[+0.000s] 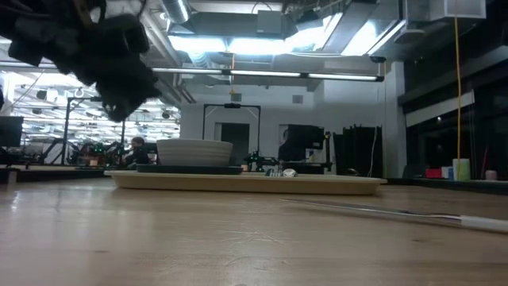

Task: Set up tray
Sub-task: Put the orange table knife on top of the green table napkin on the brown serving tray to the right of the orange spoon

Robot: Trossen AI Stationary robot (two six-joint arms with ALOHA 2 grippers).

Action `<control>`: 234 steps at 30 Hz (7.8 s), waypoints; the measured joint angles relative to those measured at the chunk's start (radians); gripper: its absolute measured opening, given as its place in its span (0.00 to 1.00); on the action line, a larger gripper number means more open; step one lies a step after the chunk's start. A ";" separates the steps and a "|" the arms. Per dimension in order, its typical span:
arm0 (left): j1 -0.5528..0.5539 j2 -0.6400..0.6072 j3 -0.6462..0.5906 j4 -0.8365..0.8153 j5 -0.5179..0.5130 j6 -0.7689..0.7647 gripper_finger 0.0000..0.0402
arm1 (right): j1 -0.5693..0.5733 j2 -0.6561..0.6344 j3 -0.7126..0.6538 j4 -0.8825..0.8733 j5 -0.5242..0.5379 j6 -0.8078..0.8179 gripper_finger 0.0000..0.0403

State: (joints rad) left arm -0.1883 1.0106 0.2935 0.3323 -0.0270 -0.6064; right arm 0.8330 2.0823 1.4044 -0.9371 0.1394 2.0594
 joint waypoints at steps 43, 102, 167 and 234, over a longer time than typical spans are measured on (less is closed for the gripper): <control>0.012 0.452 0.168 0.142 0.153 -0.352 0.54 | 0.001 0.000 0.000 0.002 0.000 0.000 0.01; 0.066 0.930 0.594 0.022 0.353 -0.521 0.54 | 0.001 0.001 -0.001 0.002 0.047 0.000 0.01; 0.038 0.941 0.700 -0.127 0.313 -0.552 0.49 | -0.032 0.002 -0.001 0.011 0.069 -0.048 0.01; -0.133 0.861 0.704 -0.362 -0.141 0.720 0.37 | -0.033 0.003 -0.001 0.028 0.085 -0.026 0.01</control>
State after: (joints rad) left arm -0.3213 1.8713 0.9977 -0.0294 -0.1680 0.1134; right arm 0.8001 2.0853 1.4033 -0.9087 0.2249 2.0338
